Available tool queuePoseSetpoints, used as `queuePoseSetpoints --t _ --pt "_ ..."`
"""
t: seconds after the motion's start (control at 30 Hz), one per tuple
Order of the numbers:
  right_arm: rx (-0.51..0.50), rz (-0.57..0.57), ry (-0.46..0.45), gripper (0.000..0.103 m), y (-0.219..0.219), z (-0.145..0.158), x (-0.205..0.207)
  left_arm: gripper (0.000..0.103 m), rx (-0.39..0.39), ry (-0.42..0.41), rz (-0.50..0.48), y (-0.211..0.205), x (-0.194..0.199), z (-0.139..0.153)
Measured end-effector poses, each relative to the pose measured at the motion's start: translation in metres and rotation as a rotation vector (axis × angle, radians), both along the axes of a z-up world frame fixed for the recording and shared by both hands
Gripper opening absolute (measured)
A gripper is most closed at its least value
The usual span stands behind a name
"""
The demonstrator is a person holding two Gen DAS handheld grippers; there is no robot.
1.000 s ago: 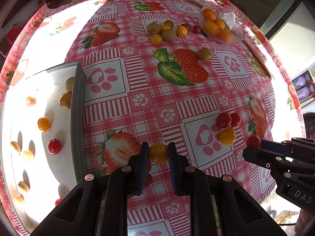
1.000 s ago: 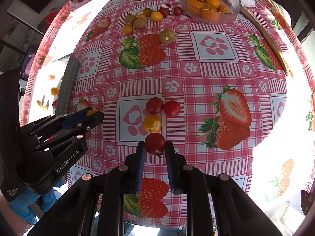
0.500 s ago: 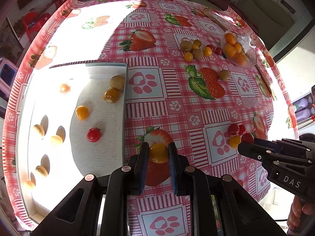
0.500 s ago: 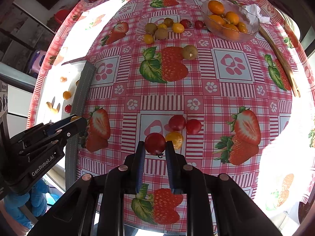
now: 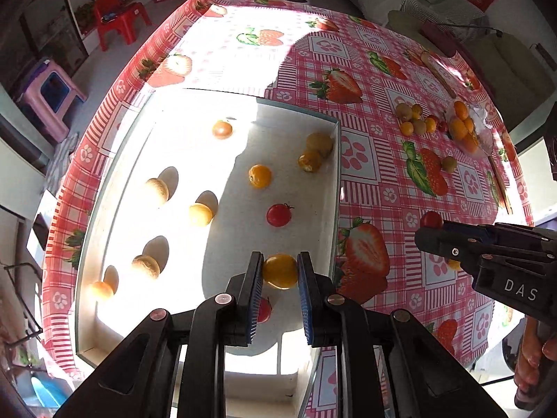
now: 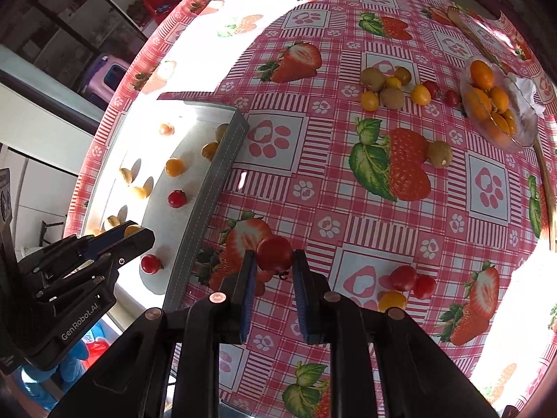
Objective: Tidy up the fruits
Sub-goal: 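Lower both tomatoes into the white tray and open both grippers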
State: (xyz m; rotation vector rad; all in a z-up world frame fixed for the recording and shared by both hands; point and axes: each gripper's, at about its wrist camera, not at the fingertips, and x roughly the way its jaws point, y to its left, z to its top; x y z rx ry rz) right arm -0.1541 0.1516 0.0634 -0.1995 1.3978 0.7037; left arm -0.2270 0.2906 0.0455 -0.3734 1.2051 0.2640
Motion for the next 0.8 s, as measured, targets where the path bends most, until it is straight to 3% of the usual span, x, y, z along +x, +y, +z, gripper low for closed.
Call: queuePoseSetpoints --t 0.43,0.63,0.8 --pt "0.027 0.196 0.069 0.023 0.099 -0.017 -0.029 0.021 0.036 0.097 0.203 0.049 -0.056 -0.033" --pt "-0.01 0.233 0.1 0.023 0.125 -0.037 -0.038 0.021 0.034 0.131 0.246 0.054 -0.065 -0.051" --pt "-0.042 0.25 0.099 0.023 0.136 -0.047 -0.042 0.021 0.068 0.131 0.226 0.049 -0.063 -0.052"
